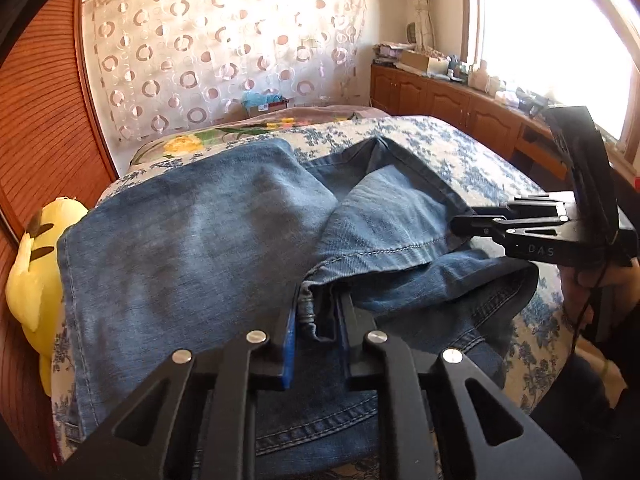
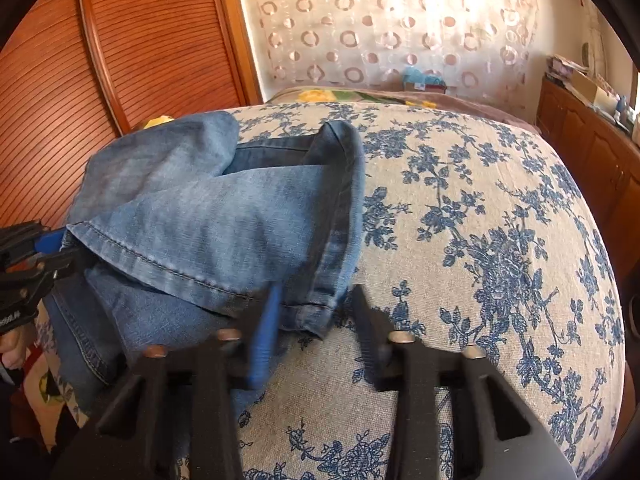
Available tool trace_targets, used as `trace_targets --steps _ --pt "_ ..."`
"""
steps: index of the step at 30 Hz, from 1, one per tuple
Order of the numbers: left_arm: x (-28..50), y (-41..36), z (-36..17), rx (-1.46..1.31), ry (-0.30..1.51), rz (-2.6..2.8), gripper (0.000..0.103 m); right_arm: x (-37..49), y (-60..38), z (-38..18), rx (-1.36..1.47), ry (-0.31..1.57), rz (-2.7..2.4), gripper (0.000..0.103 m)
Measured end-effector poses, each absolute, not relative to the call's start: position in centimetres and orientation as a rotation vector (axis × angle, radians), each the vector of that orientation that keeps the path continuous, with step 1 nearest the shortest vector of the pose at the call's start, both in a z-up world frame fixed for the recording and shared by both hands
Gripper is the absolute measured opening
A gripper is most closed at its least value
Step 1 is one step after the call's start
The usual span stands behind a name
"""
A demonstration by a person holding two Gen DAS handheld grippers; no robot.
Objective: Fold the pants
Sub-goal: 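Grasp the jeans edge with the left tool, lift and fold it over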
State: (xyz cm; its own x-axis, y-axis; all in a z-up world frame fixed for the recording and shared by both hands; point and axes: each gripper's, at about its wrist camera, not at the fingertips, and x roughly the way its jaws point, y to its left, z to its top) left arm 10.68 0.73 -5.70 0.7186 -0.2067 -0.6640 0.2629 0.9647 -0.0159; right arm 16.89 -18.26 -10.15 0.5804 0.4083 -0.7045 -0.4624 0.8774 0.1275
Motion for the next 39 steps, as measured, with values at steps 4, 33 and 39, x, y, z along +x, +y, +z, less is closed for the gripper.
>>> trace_targets --steps 4,33,39 --pt "10.3 0.4 -4.7 0.067 0.693 -0.270 0.007 16.8 -18.6 -9.2 -0.063 0.785 0.519 0.009" --pt "2.2 7.3 5.4 -0.072 0.469 -0.203 0.004 19.5 -6.0 12.4 -0.199 0.432 0.738 0.005" --pt "1.4 11.4 2.8 -0.135 0.502 -0.143 0.003 19.8 1.1 10.2 -0.259 0.465 0.783 0.005"
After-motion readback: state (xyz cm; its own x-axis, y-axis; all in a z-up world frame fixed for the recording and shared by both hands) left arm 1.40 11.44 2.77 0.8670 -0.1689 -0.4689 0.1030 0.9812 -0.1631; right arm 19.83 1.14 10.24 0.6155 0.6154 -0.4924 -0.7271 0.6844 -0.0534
